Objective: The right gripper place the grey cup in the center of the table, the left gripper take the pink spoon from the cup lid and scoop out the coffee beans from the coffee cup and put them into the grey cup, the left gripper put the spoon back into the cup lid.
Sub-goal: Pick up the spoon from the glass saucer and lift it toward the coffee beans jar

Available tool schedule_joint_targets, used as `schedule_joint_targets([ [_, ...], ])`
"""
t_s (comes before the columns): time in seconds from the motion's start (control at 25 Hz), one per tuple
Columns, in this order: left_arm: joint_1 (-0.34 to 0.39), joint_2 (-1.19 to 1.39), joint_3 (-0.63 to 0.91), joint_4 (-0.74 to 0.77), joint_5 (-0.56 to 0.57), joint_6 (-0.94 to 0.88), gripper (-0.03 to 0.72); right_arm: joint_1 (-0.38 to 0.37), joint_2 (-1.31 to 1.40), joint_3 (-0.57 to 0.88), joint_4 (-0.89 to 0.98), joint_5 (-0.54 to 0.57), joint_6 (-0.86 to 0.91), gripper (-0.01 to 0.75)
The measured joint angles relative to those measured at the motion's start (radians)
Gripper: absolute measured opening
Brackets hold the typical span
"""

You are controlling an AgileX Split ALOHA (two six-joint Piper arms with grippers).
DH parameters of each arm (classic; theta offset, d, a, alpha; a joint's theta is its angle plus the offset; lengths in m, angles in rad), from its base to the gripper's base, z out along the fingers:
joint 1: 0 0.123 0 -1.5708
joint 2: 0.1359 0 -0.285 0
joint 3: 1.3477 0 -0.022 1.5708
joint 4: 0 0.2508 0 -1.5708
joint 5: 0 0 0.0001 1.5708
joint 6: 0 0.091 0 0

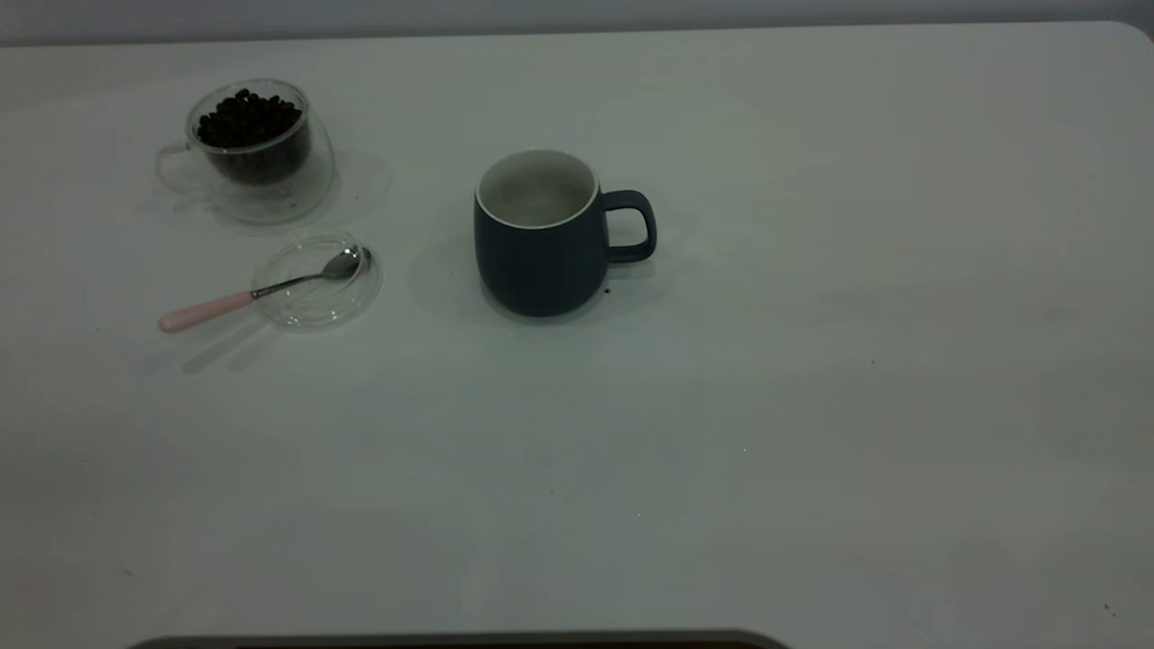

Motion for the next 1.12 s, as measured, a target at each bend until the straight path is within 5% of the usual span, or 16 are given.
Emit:
schedule_joint_targets([
  [0.36, 0.0, 0.0, 0.0, 0.0, 0.0, 0.0, 0.581, -0.052, -0.055, 0.117, -0.001, -0.071, 0.037, 0.595],
  [1.12, 0.0, 0.0, 0.0, 0.0, 0.0, 0.003, 0.581, -0.072, -0.094, 0.118, -0.016, -0.079, 0.044, 0.591],
])
